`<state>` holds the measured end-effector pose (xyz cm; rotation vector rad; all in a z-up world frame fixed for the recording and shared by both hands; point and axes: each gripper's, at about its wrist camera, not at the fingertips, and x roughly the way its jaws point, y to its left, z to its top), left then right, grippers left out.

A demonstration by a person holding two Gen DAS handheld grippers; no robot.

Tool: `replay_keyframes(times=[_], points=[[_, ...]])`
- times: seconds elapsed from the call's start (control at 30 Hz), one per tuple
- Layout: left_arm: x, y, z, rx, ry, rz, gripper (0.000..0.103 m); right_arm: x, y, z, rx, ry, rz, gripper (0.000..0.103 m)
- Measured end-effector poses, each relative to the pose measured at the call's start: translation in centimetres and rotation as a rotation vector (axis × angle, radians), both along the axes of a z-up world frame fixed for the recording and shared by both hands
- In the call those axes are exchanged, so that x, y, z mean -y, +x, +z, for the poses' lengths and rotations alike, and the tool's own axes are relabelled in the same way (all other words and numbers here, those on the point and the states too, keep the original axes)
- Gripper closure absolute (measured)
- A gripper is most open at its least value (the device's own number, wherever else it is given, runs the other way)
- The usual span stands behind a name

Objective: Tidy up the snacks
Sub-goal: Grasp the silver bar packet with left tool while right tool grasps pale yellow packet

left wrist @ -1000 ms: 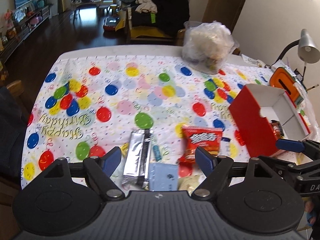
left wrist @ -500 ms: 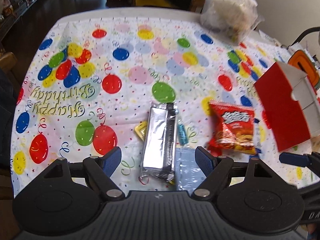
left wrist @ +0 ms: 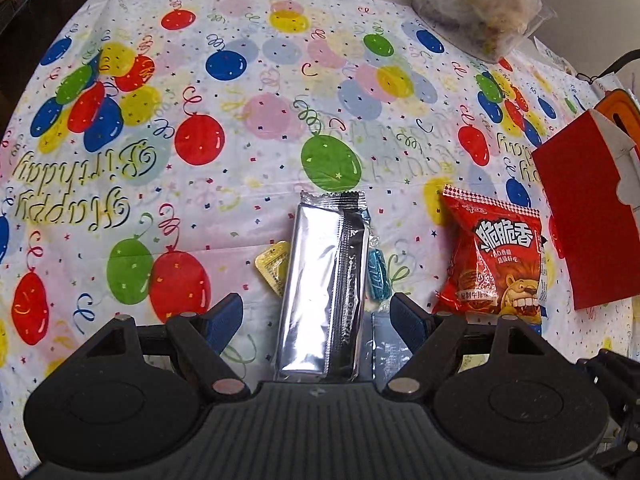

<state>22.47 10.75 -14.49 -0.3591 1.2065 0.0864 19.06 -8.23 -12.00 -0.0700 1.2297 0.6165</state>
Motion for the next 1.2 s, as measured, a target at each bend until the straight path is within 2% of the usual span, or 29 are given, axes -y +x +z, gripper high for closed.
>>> replay_keyframes(times=[0.3, 0.37, 0.53, 0.63, 0.87, 1.2], points=[[0.6, 1.0, -1.0, -0.011, 0.006, -0.038, 0.024, -0.4, 0.1, -1.3, -0.058, -0.017, -0.022, 0.033], [0.6, 1.1, -1.1, -0.012, -0.004, -0.041, 0.030, -0.5, 0.0, -1.4, -0.056, -0.021, -0.014, 0.036], [0.6, 1.2, -1.2, -0.012, 0.001, -0.052, 0.038, -0.6, -0.2, -1.6, -0.064, -0.018, -0.010, 0.046], [0.6, 1.3, -1.4, -0.020, 0.009, -0.061, 0.048, -0.4, -0.2, -1.6, -0.072, -0.006, -0.019, 0.053], [-0.1, 1.0, -1.3, -0.012, -0.001, -0.037, 0.060, 0.0, -0.3, -1.5, -0.076, 0.008, -0.031, 0.061], [-0.7, 0.1, -0.8, 0.004, -0.013, -0.006, 0.062, 1.1, -0.5, -1.1, -0.061, 0.019, -0.054, 0.065]])
